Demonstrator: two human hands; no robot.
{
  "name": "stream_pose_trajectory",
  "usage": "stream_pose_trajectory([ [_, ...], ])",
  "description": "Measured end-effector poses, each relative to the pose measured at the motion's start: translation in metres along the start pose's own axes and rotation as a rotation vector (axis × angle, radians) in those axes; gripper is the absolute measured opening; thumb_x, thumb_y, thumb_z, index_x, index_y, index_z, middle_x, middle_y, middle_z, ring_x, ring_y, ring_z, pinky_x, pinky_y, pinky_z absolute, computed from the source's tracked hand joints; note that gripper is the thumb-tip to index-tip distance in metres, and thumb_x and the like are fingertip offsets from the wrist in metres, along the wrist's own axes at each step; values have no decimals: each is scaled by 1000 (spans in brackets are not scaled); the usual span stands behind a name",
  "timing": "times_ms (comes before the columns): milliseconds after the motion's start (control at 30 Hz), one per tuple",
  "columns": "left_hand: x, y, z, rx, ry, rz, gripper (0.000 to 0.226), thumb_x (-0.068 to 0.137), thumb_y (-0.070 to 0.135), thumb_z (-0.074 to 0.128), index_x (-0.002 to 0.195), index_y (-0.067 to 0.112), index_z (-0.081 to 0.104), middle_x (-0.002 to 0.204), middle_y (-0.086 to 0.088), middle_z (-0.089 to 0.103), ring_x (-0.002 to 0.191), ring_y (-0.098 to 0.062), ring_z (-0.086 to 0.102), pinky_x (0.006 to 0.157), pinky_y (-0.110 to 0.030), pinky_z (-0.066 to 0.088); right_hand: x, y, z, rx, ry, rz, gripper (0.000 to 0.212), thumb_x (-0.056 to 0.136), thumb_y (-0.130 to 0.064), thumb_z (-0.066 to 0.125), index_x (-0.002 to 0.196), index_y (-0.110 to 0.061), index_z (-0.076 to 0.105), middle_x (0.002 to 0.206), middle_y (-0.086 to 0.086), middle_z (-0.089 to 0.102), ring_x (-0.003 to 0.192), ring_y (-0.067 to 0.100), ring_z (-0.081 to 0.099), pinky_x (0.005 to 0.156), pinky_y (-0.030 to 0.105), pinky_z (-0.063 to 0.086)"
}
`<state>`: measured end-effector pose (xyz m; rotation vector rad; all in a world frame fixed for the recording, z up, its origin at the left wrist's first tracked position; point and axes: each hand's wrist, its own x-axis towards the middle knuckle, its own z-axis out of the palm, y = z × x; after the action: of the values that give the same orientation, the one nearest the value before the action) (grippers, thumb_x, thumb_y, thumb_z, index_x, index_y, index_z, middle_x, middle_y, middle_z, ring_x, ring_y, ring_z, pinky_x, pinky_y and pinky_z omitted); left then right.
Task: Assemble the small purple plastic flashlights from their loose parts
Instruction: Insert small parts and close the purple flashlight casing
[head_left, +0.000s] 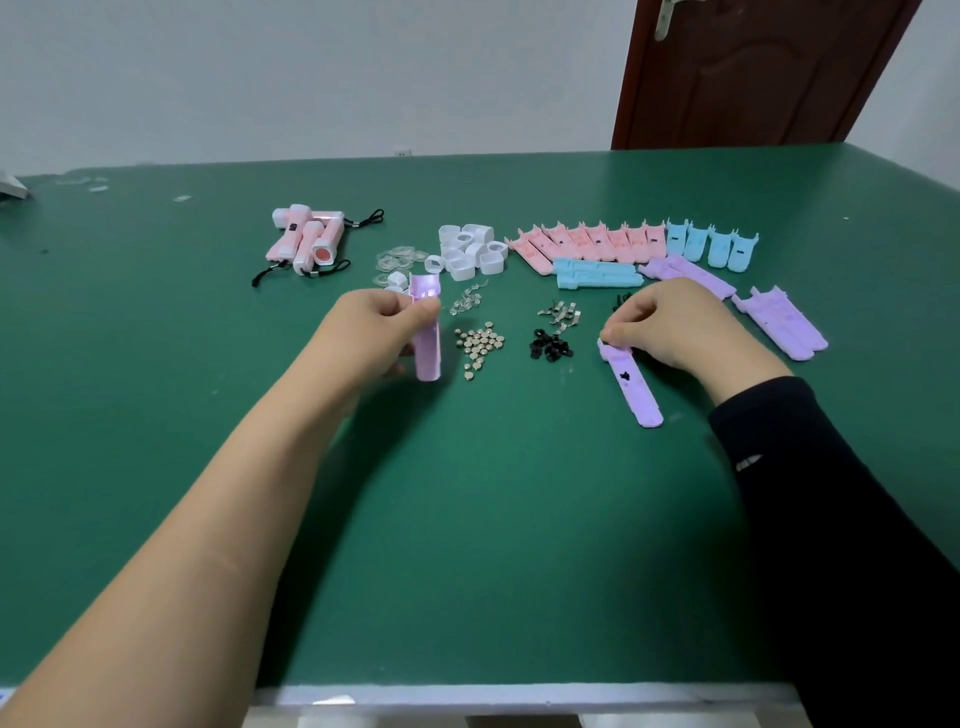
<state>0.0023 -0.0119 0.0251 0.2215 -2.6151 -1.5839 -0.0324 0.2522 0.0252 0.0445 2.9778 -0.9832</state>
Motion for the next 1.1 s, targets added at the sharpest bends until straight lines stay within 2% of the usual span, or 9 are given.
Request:
stream_pose_trajectory([
  [67, -1, 3, 2, -230, -61, -66, 22, 95, 27, 62, 89, 8, 70, 75, 0, 70, 63, -10, 58, 52, -18, 50, 2, 1, 3, 24, 73, -51, 7, 87, -19, 66, 82, -22, 70, 77, -15, 61, 69, 0, 51, 54, 16, 33],
  [167, -3, 6, 3, -374, -155, -92, 13, 95, 16, 60, 85, 11, 66, 60, 9, 67, 51, -2, 59, 52, -17, 52, 3, -5, 11, 40, 168, -134, 12, 90, -18, 61, 86, -24, 70, 87, -9, 66, 77, 8, 57, 58, 16, 35],
  [267, -3, 6, 4, -428, -198, -98, 11, 95, 14, 61, 84, 14, 64, 61, 9, 68, 51, -2, 60, 54, -16, 51, 5, -9, 22, 5, 201, -181, 19, 90, -14, 56, 89, -22, 73, 87, -4, 71, 79, 19, 65, 56, 14, 37],
  [333, -3, 6, 6, -455, -201, -110, 10, 93, 16, 63, 83, 18, 65, 69, 8, 71, 56, -3, 63, 55, -16, 51, 6, -10, 26, -21, 201, -182, 19, 90, -14, 57, 91, -22, 74, 88, -2, 73, 77, 17, 66, 58, 20, 42],
  [467, -3, 5, 8, -442, -171, -84, 12, 90, 18, 65, 79, 22, 66, 73, 9, 72, 61, -4, 66, 62, -19, 48, 10, -6, 28, -49, 172, -172, 14, 89, -18, 62, 94, -22, 74, 93, -4, 72, 81, 14, 64, 76, 29, 51],
  [667, -2, 5, 9, -448, -136, -55, 11, 88, 20, 67, 78, 22, 67, 71, 9, 71, 60, -4, 64, 68, -23, 48, 10, -7, 27, -82, 139, -204, 13, 87, -19, 66, 95, -28, 72, 95, -6, 69, 87, 14, 63, 80, 31, 52],
  [833, -2, 4, 12, -471, -120, -87, 6, 88, 19, 66, 83, 21, 66, 72, 9, 72, 61, -5, 66, 68, -24, 47, 7, -12, 29, -81, 81, -246, 9, 86, -24, 68, 86, -33, 70, 92, -7, 70, 80, 13, 64, 77, 32, 52],
  [967, -2, 3, 15, -480, -132, -93, 7, 89, 20, 65, 83, 21, 64, 75, 8, 73, 63, -6, 66, 68, -24, 46, 8, -13, 29, -144, 53, -234, 9, 86, -26, 67, 89, -30, 73, 92, -7, 72, 86, 14, 62, 78, 34, 53],
  [1100, -2, 2, 16, -491, -140, -87, 9, 90, 22, 66, 81, 22, 64, 78, 8, 73, 67, -7, 68, 72, -26, 47, 7, -16, 30, -156, 53, -231, 8, 87, -30, 66, 85, -27, 72, 68, -5, 70, 68, 10, 60, 59, 25, 44],
])
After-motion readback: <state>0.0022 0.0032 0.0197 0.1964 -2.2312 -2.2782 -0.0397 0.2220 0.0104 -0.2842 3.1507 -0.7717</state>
